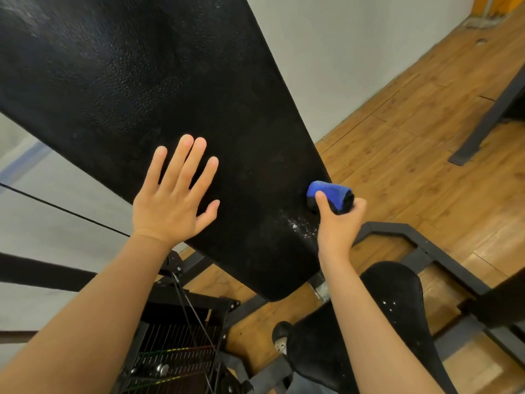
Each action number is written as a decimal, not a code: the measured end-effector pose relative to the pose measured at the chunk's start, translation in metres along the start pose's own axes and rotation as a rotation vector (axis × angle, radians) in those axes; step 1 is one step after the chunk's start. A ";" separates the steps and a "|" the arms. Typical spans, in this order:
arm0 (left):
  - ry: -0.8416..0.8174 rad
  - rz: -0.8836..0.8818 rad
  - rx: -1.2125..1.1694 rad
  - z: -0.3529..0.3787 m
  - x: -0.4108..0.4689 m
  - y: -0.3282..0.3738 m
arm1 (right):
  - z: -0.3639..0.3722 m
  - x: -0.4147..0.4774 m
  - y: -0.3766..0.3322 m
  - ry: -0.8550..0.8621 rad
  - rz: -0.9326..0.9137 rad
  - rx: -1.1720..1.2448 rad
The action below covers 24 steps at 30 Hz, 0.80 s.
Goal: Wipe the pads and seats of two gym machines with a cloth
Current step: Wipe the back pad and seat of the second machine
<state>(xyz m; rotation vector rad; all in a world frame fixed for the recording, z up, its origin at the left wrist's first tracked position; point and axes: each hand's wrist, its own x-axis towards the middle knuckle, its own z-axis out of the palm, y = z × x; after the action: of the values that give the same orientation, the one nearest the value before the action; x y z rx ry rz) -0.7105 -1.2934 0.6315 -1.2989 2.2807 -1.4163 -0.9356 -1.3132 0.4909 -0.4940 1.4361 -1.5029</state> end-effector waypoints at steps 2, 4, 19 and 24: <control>-0.004 -0.004 -0.001 0.001 0.000 0.001 | -0.001 -0.001 0.005 0.020 0.022 0.014; -0.005 -0.007 0.009 0.001 0.001 0.001 | 0.000 0.000 0.008 0.033 0.035 0.030; 0.010 -0.014 0.036 0.002 -0.002 0.002 | -0.007 -0.008 0.031 0.203 0.291 0.125; 0.025 -0.013 0.031 0.003 -0.002 0.004 | 0.019 -0.020 0.000 0.107 0.200 0.217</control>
<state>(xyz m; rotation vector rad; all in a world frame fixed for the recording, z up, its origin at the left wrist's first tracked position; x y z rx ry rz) -0.7098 -1.2929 0.6258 -1.2971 2.2600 -1.4746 -0.9112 -1.3066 0.5018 -0.1360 1.3409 -1.5184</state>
